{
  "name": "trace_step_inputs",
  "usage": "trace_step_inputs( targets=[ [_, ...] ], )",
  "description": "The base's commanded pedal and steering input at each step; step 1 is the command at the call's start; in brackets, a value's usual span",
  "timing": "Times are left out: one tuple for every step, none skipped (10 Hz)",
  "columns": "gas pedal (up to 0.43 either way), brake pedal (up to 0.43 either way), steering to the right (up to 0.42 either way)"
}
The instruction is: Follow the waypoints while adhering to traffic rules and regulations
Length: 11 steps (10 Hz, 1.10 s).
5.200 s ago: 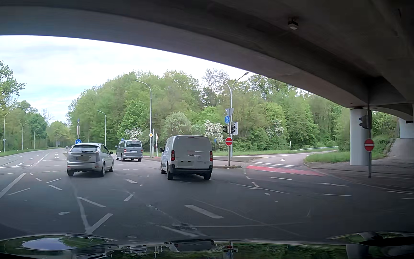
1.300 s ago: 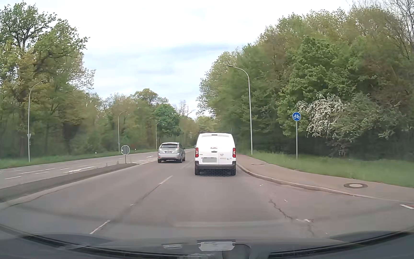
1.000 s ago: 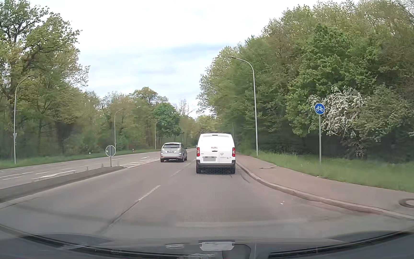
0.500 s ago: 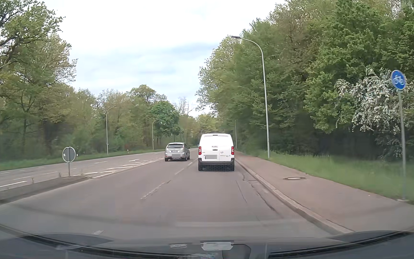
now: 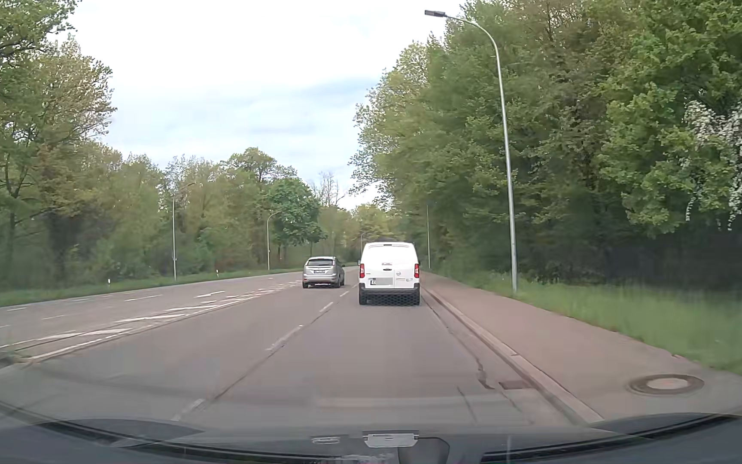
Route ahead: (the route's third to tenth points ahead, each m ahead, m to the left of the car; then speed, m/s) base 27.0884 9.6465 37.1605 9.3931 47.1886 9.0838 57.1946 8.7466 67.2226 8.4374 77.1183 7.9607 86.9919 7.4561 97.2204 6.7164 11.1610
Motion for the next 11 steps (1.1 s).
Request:
trace_step_inputs(
  targets=[
    [0.130, 0.000, -0.003],
    [0.130, 0.000, -0.003],
    [0.130, 0.000, -0.003],
    [0.130, 0.000, -0.003],
    [0.130, 0.000, -0.002],
    [0.130, 0.000, -0.002],
    [0.130, 0.000, 0.000],
    [0.130, 0.000, 0.001],
    [0.130, 0.000, 0.001],
    [0.130, 0.000, 0.001],
    [0.130, 0.000, 0.000]
  ],
)
